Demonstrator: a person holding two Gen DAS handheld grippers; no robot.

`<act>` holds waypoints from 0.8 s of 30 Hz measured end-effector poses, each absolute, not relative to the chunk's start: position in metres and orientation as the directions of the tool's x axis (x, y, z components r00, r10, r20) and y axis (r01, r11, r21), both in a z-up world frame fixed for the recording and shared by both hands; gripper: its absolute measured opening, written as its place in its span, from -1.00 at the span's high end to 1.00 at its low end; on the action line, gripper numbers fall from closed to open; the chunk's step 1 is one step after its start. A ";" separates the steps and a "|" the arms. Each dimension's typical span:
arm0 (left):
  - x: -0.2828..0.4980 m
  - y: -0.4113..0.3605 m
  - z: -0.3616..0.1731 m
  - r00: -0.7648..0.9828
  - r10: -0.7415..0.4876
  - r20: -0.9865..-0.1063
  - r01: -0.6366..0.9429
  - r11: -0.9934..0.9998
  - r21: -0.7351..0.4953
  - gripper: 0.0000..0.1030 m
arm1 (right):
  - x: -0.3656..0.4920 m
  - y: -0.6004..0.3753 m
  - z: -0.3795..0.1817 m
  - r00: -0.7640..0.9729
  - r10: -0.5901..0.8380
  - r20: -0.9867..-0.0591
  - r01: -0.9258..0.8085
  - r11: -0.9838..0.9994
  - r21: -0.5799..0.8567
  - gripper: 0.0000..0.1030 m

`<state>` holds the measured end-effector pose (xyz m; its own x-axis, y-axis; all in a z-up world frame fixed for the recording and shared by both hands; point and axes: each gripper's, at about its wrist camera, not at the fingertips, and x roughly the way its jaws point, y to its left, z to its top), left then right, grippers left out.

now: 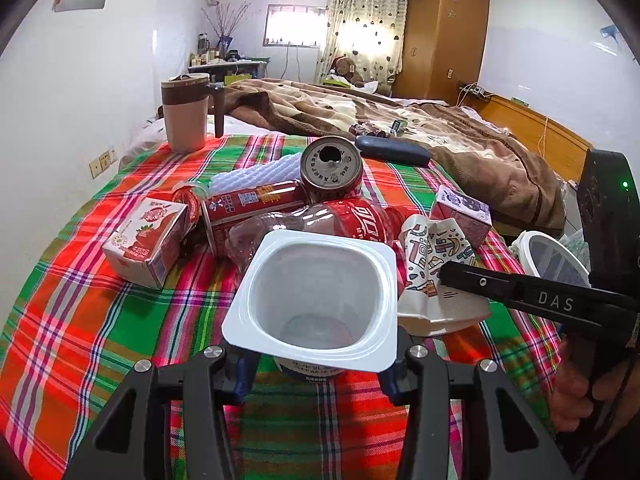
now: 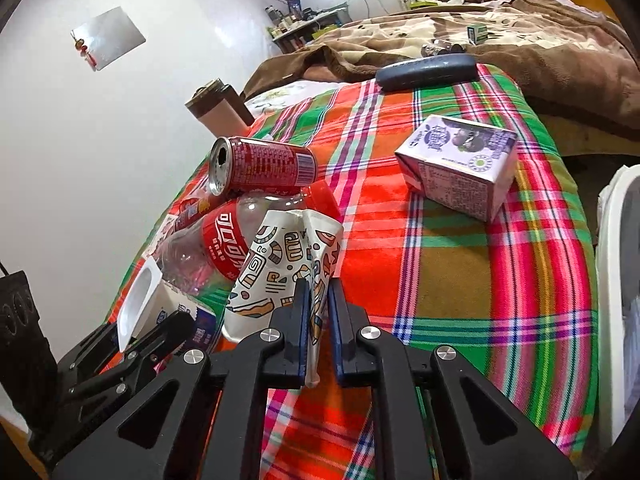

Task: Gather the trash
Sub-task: 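Grasp the patterned paper cup with the right tool, then move both held cups over the wastebasket and open both tools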

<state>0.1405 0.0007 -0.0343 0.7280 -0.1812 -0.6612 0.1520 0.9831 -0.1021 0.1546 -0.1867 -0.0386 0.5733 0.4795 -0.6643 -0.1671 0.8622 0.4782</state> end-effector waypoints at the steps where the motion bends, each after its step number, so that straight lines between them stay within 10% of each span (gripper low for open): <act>1: 0.140 0.000 -0.033 0.729 -0.180 -0.660 0.152 0.983 -0.101 0.06 | 0.153 -0.188 -0.038 0.575 0.480 -0.662 -0.166 0.861 0.481 0.82; 24: 0.115 -0.053 0.004 0.758 -0.221 -0.614 0.255 0.966 -0.033 0.06 | 0.115 -0.252 -0.013 0.673 0.430 -0.602 -0.104 0.860 0.499 0.82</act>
